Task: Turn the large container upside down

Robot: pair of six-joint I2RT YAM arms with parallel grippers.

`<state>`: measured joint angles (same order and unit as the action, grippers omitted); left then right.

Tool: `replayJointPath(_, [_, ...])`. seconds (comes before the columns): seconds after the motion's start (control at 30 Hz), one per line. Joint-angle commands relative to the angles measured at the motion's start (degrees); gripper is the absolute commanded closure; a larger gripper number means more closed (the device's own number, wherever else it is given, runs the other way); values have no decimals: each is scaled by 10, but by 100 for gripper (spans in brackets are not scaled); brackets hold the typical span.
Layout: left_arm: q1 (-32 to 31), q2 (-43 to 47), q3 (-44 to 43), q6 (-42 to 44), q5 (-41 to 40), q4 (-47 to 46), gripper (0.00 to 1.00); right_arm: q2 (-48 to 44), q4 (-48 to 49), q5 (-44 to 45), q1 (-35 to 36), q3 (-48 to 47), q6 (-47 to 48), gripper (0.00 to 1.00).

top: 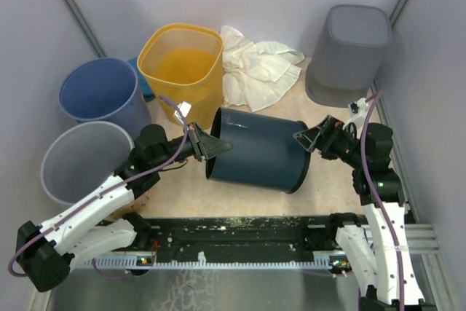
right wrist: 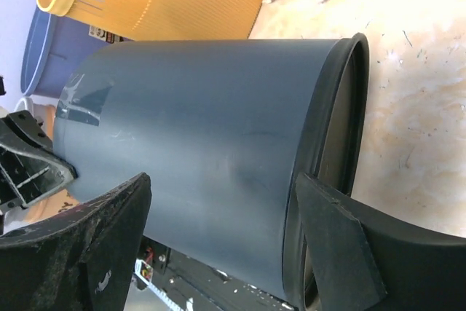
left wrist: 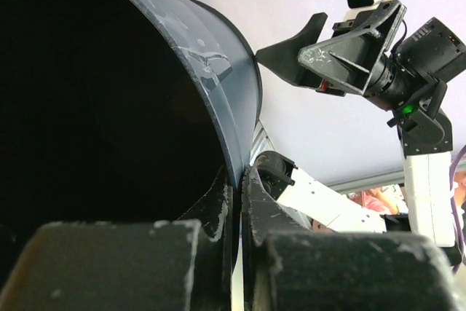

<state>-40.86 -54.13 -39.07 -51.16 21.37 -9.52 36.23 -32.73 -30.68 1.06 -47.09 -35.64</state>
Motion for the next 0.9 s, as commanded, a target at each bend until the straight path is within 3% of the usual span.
replayJointPath(0.0, [2,8,52,25,-39,139,100,-24,-22,40,2,12,12,18])
replayJointPath(0.3, [18,27,75,33,-73,181,100,-53,-38,34,2,22,9,14])
replayJointPath(0.57, [21,1,80,47,-49,179,100,-55,163,-179,2,129,-117,23])
replayJointPath(0.7, [21,-15,79,53,-42,179,99,-68,240,-214,2,164,-172,38])
replayJointPath(0.8, [21,-23,73,59,-41,182,92,-71,238,-212,2,163,-174,57])
replayJointPath(0.87, [21,-27,67,65,-43,191,83,-70,221,-200,1,153,-164,79])
